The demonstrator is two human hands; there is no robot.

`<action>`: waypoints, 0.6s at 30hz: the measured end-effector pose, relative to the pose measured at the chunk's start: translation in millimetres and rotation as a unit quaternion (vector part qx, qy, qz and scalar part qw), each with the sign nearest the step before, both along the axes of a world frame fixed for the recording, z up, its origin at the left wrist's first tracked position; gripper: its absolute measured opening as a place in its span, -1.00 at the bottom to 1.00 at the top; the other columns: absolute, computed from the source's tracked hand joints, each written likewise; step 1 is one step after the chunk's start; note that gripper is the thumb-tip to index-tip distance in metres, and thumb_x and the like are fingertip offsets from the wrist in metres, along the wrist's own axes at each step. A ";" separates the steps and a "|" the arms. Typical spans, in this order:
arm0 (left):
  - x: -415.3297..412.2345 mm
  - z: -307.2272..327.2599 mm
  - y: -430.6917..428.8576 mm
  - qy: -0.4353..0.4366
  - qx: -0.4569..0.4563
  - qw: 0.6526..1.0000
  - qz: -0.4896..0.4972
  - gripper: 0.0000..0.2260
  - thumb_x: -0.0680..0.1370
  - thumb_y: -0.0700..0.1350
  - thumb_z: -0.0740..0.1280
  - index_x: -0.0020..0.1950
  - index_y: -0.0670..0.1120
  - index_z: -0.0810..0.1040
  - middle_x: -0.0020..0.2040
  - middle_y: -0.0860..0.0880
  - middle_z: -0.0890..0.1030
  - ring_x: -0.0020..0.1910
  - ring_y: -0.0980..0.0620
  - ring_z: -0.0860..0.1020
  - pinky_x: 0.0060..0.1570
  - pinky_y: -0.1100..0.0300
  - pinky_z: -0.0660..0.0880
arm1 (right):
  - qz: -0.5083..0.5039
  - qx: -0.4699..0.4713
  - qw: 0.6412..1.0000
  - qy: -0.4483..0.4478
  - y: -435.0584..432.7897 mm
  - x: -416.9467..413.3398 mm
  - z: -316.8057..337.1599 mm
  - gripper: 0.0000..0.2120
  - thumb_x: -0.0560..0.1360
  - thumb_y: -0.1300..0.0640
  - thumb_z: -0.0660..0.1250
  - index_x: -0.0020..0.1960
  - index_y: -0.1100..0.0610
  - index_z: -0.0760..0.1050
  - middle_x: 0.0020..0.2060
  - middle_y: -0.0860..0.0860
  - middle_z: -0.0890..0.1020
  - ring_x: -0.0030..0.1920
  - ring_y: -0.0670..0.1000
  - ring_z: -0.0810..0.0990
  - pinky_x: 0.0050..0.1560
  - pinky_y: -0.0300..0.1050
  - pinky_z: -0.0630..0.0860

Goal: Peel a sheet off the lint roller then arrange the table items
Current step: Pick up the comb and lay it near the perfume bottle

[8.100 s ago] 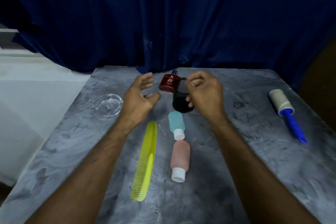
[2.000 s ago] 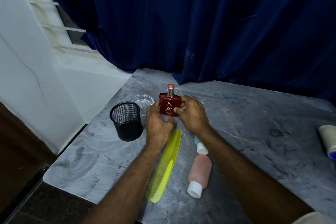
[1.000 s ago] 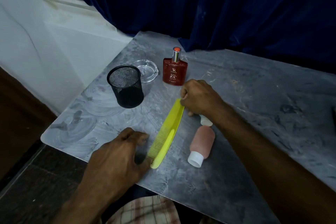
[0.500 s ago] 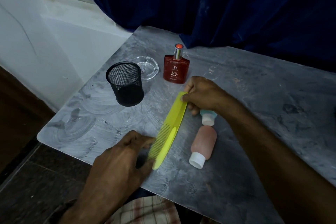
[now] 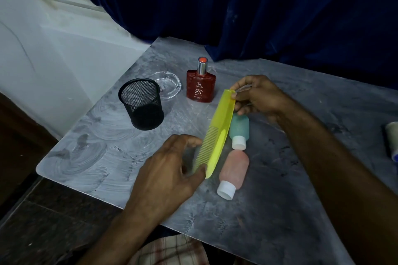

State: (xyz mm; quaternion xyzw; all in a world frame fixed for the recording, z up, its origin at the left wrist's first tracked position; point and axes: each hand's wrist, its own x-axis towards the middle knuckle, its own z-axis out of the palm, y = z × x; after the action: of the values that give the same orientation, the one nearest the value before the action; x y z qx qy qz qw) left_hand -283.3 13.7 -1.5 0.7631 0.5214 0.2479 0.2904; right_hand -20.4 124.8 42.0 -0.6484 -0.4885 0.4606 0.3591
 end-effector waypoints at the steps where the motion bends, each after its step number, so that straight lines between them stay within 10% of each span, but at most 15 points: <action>1: 2.2 -0.3 2.5 -0.004 0.002 1.000 -0.001 -0.60 0.50 0.13 0.53 0.31 0.21 0.52 0.22 0.25 0.59 -0.20 0.17 0.62 -0.11 0.04 0.62 | -0.006 0.001 1.000 -0.004 3.3 1.1 -1.2 -0.91 0.58 0.39 0.35 0.03 0.24 0.53 -0.32 0.18 0.63 -0.43 -0.01 0.63 -0.48 -0.19 0.61; 8: 7.0 -17.8 12.6 -0.116 -0.046 0.992 0.028 -0.65 0.48 -0.04 0.50 0.26 0.15 0.60 0.13 0.22 0.69 -0.17 0.15 0.67 -0.16 0.45 0.49 | -0.037 -0.014 0.999 0.007 17.7 -2.8 -19.9 -0.90 0.62 0.34 0.29 0.11 0.24 0.51 -0.32 0.11 0.65 -0.46 -0.06 0.65 -0.41 -0.12 0.67; 12: 18.7 -24.2 24.0 -0.119 -0.029 0.992 -0.006 -0.65 0.51 -0.22 0.43 0.26 0.06 0.66 0.14 0.16 0.71 0.02 0.18 0.67 0.03 0.30 0.59 | -0.076 -0.003 0.997 0.006 20.2 7.6 -16.7 -0.90 0.62 0.34 0.28 0.11 0.24 0.52 -0.35 0.11 0.62 -0.52 -0.07 0.61 -0.51 -0.17 0.61; 18: 72.4 -25.1 35.3 -0.021 0.071 0.991 -0.115 -0.46 0.64 0.06 0.28 0.59 -0.12 0.37 0.55 -0.06 0.42 0.51 -0.03 0.39 0.51 0.05 0.36 | -0.152 0.048 0.986 0.044 20.4 46.3 14.8 -0.86 0.61 0.35 0.27 -0.01 0.19 0.56 -0.38 0.07 0.64 -0.52 -0.09 0.58 -0.55 -0.24 0.54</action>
State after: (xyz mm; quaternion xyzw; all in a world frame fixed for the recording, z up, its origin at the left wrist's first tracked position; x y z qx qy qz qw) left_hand -210.8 49.1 -26.6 0.8316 0.4047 0.2652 0.2726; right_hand 25.9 145.2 56.8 -0.6760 -0.3898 0.4047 0.4768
